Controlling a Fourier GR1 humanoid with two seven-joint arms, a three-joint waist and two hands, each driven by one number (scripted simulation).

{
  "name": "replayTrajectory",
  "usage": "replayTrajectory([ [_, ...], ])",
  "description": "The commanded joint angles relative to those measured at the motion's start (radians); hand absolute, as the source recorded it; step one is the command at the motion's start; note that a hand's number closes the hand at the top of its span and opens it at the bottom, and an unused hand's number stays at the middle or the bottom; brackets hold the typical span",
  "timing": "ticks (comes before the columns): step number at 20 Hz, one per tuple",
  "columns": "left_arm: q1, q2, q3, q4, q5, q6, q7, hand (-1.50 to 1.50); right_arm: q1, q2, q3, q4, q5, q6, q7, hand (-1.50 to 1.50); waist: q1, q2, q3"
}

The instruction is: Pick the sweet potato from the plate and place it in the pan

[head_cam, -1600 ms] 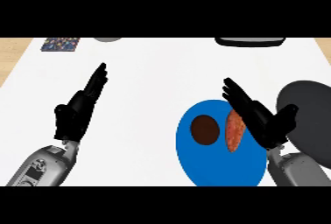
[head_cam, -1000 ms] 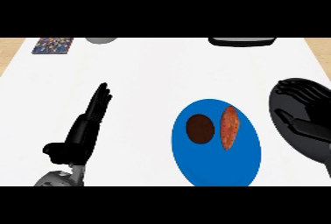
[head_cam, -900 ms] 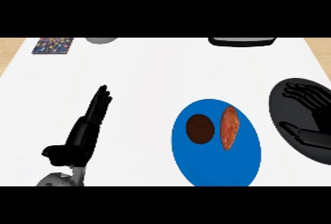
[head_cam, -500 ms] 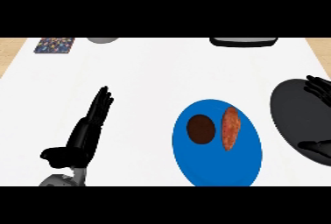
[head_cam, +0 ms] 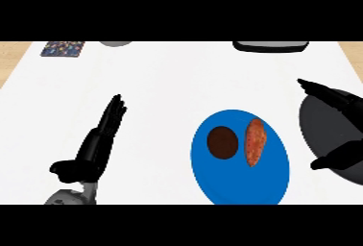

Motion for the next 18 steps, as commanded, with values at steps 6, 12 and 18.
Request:
replayTrajectory([
  [6,0.035,-0.007,0.018,0.019,-0.003,-0.025,-0.032,0.0,-0.076,0.066,0.251,-0.033,0.283,0.04,0.148,-1.5,-0.005,-0.002,0.001],
  [12,0.031,-0.075,0.0,0.022,-0.059,-0.004,-0.035,0.0,-0.13,0.179,0.254,0.041,0.378,0.097,0.222,-1.5,-0.011,-0.002,0.001],
  [18,0.042,-0.066,0.064,0.032,-0.058,-0.069,-0.023,0.0,-0.089,0.248,0.2,0.082,0.479,0.137,0.179,-1.5,-0.013,-0.001,0.001],
])
